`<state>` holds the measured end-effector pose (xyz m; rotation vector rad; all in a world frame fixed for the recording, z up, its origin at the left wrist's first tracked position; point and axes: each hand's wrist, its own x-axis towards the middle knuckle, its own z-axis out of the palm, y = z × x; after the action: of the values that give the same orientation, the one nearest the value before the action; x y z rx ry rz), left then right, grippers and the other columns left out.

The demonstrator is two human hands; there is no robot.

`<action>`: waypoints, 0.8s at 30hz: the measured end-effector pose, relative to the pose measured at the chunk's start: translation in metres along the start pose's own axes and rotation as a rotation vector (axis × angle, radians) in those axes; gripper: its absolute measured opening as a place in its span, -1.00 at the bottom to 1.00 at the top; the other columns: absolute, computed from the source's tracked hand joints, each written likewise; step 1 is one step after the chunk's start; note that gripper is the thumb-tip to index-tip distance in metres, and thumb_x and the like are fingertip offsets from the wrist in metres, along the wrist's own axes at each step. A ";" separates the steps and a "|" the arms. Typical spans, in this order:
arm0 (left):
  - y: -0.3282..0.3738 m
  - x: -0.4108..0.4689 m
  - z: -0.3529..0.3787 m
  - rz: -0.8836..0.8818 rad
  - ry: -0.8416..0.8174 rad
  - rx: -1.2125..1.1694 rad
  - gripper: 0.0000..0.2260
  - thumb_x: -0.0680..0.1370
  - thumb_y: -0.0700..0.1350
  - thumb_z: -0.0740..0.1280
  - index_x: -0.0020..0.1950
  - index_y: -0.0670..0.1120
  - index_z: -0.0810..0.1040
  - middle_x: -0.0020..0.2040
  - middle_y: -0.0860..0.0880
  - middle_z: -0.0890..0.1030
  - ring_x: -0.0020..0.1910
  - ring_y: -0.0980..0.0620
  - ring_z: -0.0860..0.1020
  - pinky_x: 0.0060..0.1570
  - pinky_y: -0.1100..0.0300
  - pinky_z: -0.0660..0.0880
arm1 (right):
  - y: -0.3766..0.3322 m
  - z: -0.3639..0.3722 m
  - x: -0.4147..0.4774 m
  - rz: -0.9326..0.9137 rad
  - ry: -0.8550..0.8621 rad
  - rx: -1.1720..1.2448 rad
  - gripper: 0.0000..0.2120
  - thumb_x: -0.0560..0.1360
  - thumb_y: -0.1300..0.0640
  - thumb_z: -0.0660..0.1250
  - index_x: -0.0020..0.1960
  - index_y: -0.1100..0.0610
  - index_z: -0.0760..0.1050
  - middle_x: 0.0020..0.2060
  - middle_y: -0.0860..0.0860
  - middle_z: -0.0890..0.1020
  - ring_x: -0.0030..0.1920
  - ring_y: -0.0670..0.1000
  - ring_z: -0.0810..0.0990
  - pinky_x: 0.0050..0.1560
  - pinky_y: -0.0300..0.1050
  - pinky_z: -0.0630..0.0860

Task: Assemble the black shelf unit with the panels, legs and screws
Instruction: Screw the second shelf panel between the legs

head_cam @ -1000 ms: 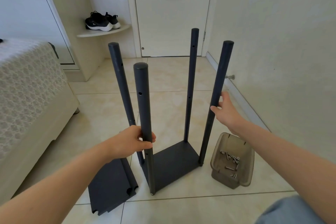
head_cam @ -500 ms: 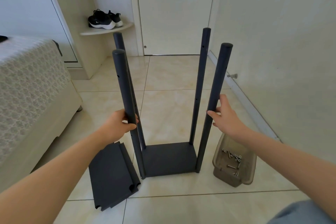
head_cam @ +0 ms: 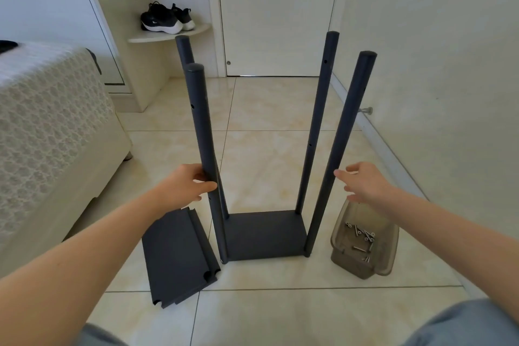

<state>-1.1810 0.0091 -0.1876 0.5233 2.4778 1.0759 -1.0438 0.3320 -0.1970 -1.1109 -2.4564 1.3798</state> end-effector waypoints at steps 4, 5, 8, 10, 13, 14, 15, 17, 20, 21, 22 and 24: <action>-0.015 -0.007 -0.011 -0.051 -0.085 0.108 -0.81 0.61 -0.10 0.35 0.22 -0.05 0.52 0.08 -0.03 0.63 0.06 0.00 0.62 0.05 0.13 0.62 | 0.009 0.012 -0.013 0.162 -0.183 -0.051 -0.53 0.60 0.05 0.29 0.38 0.29 0.30 0.21 0.18 0.53 0.15 0.14 0.53 0.13 0.03 0.53; -0.021 -0.008 -0.014 -0.063 -0.098 0.143 -0.82 0.61 -0.08 0.34 0.20 -0.05 0.53 0.06 -0.05 0.65 0.04 -0.01 0.64 0.06 0.11 0.63 | 0.011 0.018 -0.015 0.174 -0.236 -0.076 -0.59 0.60 0.05 0.29 0.33 0.26 0.33 0.18 0.16 0.54 0.15 0.13 0.53 0.15 0.03 0.53; -0.049 -0.015 -0.024 -0.119 -0.126 0.224 -0.87 0.61 -0.06 0.33 0.13 -0.05 0.57 0.00 -0.04 0.67 -0.01 -0.01 0.66 0.05 0.06 0.64 | 0.014 0.045 -0.022 0.142 -0.359 -0.203 -0.81 0.61 0.07 0.27 0.15 0.16 0.44 0.06 0.07 0.57 0.07 0.05 0.56 0.01 -0.10 0.54; -0.074 -0.020 -0.031 -0.173 -0.121 0.230 -0.90 0.58 -0.08 0.33 0.06 -0.05 0.60 -0.05 -0.03 0.69 -0.05 -0.03 0.67 0.00 0.06 0.65 | 0.017 0.071 -0.025 0.116 -0.440 -0.280 -0.88 0.61 0.10 0.26 0.06 0.14 0.48 0.01 0.06 0.58 0.05 0.04 0.57 -0.01 -0.14 0.54; -0.119 -0.029 -0.033 -0.281 -0.084 0.160 -0.90 0.58 -0.15 0.31 0.03 -0.09 0.61 -0.08 -0.04 0.69 -0.08 -0.02 0.67 -0.11 0.15 0.62 | 0.020 0.122 -0.032 0.094 -0.587 -0.360 -0.84 0.57 0.14 0.25 -0.08 0.20 0.55 -0.21 0.08 0.50 -0.21 0.02 0.49 -0.18 -0.11 0.44; -0.135 -0.032 -0.031 -0.321 -0.065 0.127 -0.90 0.59 -0.17 0.29 0.03 -0.10 0.60 -0.07 -0.05 0.69 -0.07 -0.01 0.67 -0.13 0.18 0.60 | 0.021 0.141 -0.035 0.082 -0.629 -0.378 -0.80 0.56 0.15 0.24 -0.09 0.27 0.55 -0.23 0.09 0.45 -0.23 0.02 0.43 -0.20 -0.09 0.40; -0.152 -0.034 -0.028 -0.361 -0.049 0.093 -0.89 0.60 -0.17 0.28 0.03 -0.12 0.60 -0.05 -0.06 0.68 -0.07 -0.01 0.66 -0.14 0.19 0.59 | 0.023 0.160 -0.039 0.069 -0.661 -0.398 -0.74 0.55 0.15 0.24 0.00 0.36 0.54 -0.20 0.10 0.43 -0.20 0.03 0.41 -0.18 -0.09 0.39; -0.185 -0.038 -0.019 -0.439 -0.024 0.026 -0.89 0.61 -0.17 0.27 0.02 -0.12 0.59 -0.01 -0.05 0.65 -0.08 0.00 0.66 -0.13 0.19 0.59 | 0.026 0.196 -0.048 0.051 -0.723 -0.430 -0.62 0.55 0.13 0.23 0.22 0.41 0.45 -0.13 0.15 0.47 -0.13 0.10 0.46 -0.09 -0.09 0.45; -0.231 -0.037 0.000 -0.560 0.032 -0.094 -0.91 0.63 -0.17 0.27 -0.02 -0.10 0.57 0.00 -0.09 0.65 -0.09 -0.03 0.65 -0.05 0.08 0.61 | 0.029 0.241 -0.053 0.042 -0.752 -0.439 -0.62 0.57 0.13 0.22 0.25 0.38 0.46 0.11 0.29 0.58 0.14 0.24 0.57 0.19 0.06 0.50; -0.243 -0.035 0.007 -0.604 0.049 -0.139 -0.92 0.62 -0.18 0.28 -0.01 -0.12 0.57 0.01 -0.11 0.65 -0.11 -0.04 0.65 -0.06 0.06 0.60 | 0.031 0.254 -0.053 0.047 -0.740 -0.443 -0.64 0.58 0.13 0.22 0.24 0.37 0.48 0.16 0.29 0.57 0.19 0.22 0.55 0.23 0.06 0.48; -0.253 -0.035 0.015 -0.643 0.065 -0.170 -0.92 0.62 -0.19 0.28 0.01 -0.15 0.56 0.03 -0.12 0.63 -0.11 -0.05 0.64 -0.09 0.06 0.58 | 0.035 0.265 -0.052 0.049 -0.730 -0.447 -0.65 0.58 0.15 0.21 0.23 0.38 0.49 0.18 0.29 0.57 0.21 0.22 0.54 0.23 0.04 0.46; -0.271 -0.031 0.032 -0.709 0.086 -0.211 -0.90 0.62 -0.20 0.30 0.10 -0.19 0.52 0.06 -0.15 0.59 -0.07 -0.08 0.60 -0.09 0.07 0.53 | 0.042 0.286 -0.047 0.054 -0.722 -0.440 -0.65 0.59 0.17 0.19 0.24 0.40 0.48 0.21 0.29 0.56 0.24 0.23 0.53 0.21 0.03 0.47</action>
<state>-1.1878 -0.1589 -0.4045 -0.4476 2.2782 1.0349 -1.1086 0.1165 -0.3838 -0.8335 -3.3929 1.4904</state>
